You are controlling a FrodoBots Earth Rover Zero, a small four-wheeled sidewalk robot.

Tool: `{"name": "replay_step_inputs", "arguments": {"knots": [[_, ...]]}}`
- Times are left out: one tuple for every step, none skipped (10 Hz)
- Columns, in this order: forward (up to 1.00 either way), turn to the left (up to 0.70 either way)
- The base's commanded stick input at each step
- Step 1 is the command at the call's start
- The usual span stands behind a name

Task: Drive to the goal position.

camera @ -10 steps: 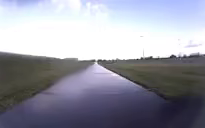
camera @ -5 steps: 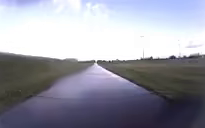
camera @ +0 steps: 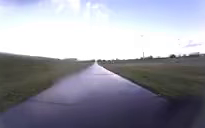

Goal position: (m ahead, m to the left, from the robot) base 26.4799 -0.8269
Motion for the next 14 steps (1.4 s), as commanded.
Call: {"name": "replay_step_inputs", "arguments": {"knots": [[0.45, 0.0], [0.45, 0.0], [0.45, 0.0], [0.45, 0.0], [0.45, 0.0], [0.45, 0.0], [0.45, 0.0], [0.45, 0.0], [0.45, 0.0], [0.45, 0.0], [0.45, 0.0], [0.45, 0.0], [0.45, 0.0], [0.45, 0.0]]}}
